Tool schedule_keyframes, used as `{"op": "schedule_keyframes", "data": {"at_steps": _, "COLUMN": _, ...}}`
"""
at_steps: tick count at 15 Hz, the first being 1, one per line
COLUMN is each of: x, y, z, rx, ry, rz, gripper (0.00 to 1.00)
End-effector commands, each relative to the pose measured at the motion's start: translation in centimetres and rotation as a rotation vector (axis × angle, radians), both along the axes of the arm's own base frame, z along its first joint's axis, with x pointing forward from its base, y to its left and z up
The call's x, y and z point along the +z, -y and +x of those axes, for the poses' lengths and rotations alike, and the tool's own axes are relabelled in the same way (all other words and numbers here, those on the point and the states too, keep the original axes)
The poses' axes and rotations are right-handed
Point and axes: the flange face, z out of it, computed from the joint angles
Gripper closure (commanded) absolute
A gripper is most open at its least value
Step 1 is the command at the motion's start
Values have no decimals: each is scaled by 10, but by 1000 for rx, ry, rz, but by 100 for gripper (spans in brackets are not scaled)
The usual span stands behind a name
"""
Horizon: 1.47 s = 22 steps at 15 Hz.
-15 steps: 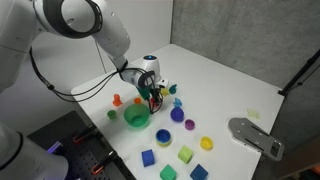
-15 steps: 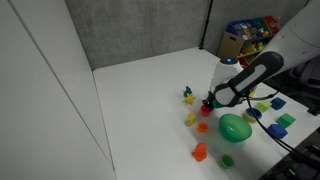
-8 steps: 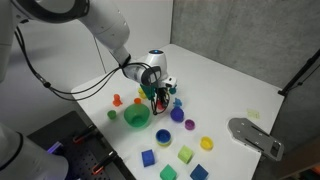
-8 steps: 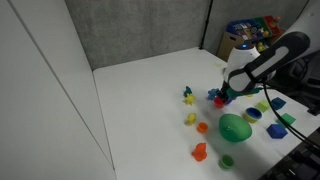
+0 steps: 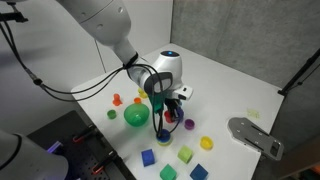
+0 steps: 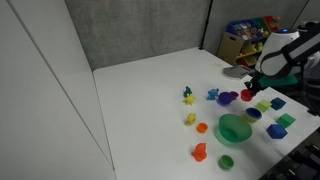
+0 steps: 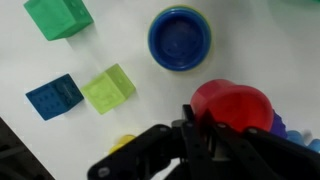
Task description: Pick up the orange bowl and put it in the stacked blue bowl
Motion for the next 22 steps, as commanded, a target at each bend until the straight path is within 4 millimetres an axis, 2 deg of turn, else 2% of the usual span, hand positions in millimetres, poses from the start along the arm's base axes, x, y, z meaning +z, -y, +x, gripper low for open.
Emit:
{"op": "schedule_keyframes", "data": {"at_steps": 1, "x": 12, "y": 19, "z": -35, "rx": 27, "ry": -9, "rz": 29, "gripper": 95}}
{"op": "schedule_keyframes", "data": {"at_steps": 5, "x": 4, "y": 29, "z": -59, "rx": 44, "ry": -18, "rz": 43, "gripper": 95}}
{"op": "schedule_keyframes", "data": {"at_steps": 10, "x": -13, "y": 30, "z": -75, "rx": 57, "ry": -22, "rz": 43, "gripper": 95}}
{"op": "schedule_keyframes", "data": {"at_steps": 22, "x": -50, "y": 31, "z": -80, "rx": 62, "ry": 0, "rz": 5, "gripper": 96}}
